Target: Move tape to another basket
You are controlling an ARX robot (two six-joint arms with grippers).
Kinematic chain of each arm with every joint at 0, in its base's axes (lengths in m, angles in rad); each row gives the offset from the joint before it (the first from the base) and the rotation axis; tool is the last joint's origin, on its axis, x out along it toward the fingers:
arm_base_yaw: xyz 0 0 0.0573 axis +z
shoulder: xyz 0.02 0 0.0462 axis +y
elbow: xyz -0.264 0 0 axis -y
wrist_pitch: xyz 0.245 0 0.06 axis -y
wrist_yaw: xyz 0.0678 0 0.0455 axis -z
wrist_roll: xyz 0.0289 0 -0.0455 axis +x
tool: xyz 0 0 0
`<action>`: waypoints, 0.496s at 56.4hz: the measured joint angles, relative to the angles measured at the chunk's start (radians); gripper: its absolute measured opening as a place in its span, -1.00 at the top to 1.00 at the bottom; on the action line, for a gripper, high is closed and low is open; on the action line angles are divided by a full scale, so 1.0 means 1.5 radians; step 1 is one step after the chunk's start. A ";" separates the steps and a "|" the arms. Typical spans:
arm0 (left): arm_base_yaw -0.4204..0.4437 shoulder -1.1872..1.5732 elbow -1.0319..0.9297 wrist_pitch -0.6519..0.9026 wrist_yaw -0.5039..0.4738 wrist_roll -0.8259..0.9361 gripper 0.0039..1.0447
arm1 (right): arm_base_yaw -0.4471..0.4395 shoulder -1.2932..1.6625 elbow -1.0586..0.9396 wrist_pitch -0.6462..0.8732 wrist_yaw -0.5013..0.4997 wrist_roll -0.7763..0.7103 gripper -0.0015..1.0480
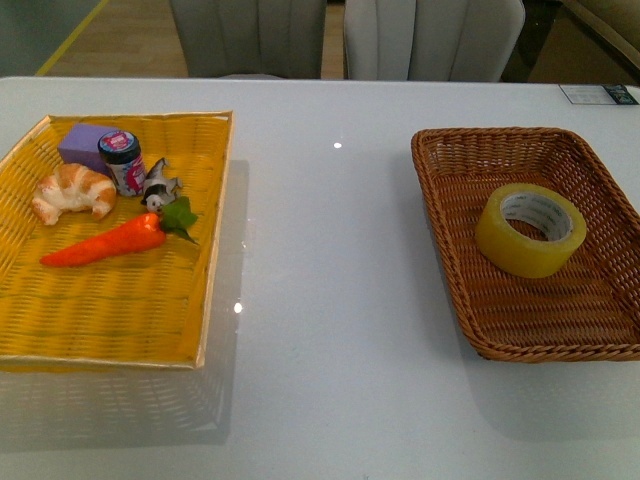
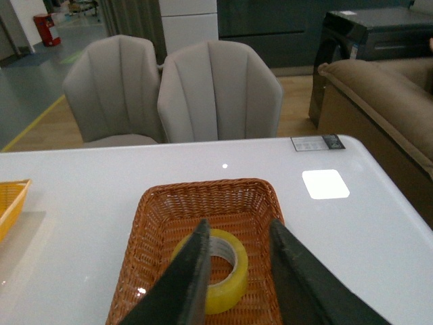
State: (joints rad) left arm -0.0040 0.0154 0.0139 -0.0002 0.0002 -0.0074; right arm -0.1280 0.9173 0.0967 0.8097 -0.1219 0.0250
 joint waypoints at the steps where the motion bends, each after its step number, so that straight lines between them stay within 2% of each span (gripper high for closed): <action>1: 0.000 0.000 0.000 0.000 0.000 0.000 0.97 | 0.005 -0.008 -0.007 -0.003 0.003 -0.001 0.88; 2: 0.000 0.000 0.000 0.000 0.000 0.000 0.97 | 0.007 -0.008 -0.014 0.009 0.006 -0.003 0.95; 4: 0.000 0.000 0.000 0.000 0.000 0.000 0.97 | 0.016 -0.016 -0.032 0.021 0.015 -0.010 0.96; 6: 0.000 0.000 0.000 0.000 0.000 0.000 0.97 | 0.021 -0.033 -0.043 0.005 0.019 -0.010 0.96; 10: 0.000 0.000 0.000 0.000 0.000 0.000 0.97 | 0.065 -0.082 -0.048 -0.037 0.074 -0.012 0.96; 28: 0.000 0.000 0.000 0.000 0.000 0.000 0.97 | 0.083 -0.262 -0.049 -0.196 0.079 -0.013 0.96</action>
State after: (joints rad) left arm -0.0040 0.0154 0.0139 -0.0002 0.0002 -0.0074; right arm -0.0040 0.5236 0.0227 0.5159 -0.0029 0.0059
